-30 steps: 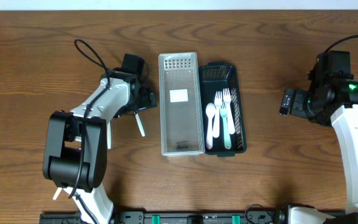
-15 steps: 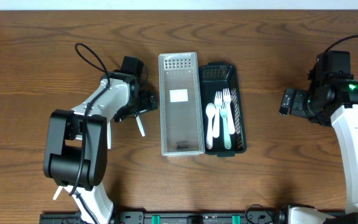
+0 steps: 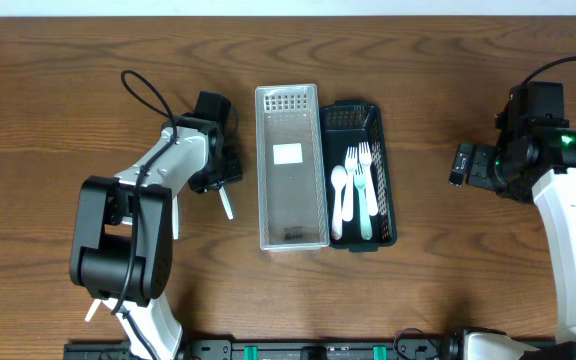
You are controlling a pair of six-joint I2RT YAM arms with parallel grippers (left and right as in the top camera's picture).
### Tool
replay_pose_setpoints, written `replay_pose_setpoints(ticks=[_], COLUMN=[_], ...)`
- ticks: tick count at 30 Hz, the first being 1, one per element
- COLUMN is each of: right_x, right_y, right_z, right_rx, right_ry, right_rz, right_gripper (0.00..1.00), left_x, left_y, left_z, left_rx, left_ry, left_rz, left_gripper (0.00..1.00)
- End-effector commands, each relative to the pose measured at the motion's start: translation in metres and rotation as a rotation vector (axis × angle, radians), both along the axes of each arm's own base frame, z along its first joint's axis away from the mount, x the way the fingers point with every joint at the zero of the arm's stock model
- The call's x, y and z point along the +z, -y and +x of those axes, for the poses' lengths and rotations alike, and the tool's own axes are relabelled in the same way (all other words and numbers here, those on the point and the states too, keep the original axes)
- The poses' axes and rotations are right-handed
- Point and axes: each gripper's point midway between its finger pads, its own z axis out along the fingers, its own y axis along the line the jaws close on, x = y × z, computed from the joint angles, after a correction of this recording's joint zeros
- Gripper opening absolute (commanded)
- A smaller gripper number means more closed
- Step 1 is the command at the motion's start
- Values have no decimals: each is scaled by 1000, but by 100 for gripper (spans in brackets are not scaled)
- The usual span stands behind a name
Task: Pack container
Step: 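Retract the right arm and grasp a white spoon with the left gripper, then carry the spoon over the clear basket and release it inside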
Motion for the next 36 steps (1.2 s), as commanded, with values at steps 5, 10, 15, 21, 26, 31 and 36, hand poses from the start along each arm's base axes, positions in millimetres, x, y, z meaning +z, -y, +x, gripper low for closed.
replay_pose_setpoints(ticks=[5,10,15,21,26,31,36], right_x=[0,0,0,0,0,0,0], right_y=[2,2,2,2,2,2,2], right_z=[-1,-1,-1,-1,-1,-1,0], right_rx=[-1,-1,-1,7,7,7,6], right_ry=[-1,-1,-1,-1,-1,-1,3], right_rz=[1,1,1,-1,-1,-1,-1], right_gripper=[99,99,99,99,99,99,99], left_x=[-10,-10,-10,-9,-9,-7,17], left_y=[-2,-4,-8,-11,-13,-15,-12], left_z=[-9,-8,-7,-5,-4,-3,1], left_rx=[9,9,7,-6,-5,-4,-22], left_ry=[-39,-36,-31,-20,-16,-8,45], left_rz=[4,12,35,54,67,80,71], left_gripper=[33,24,19,14,13,7,6])
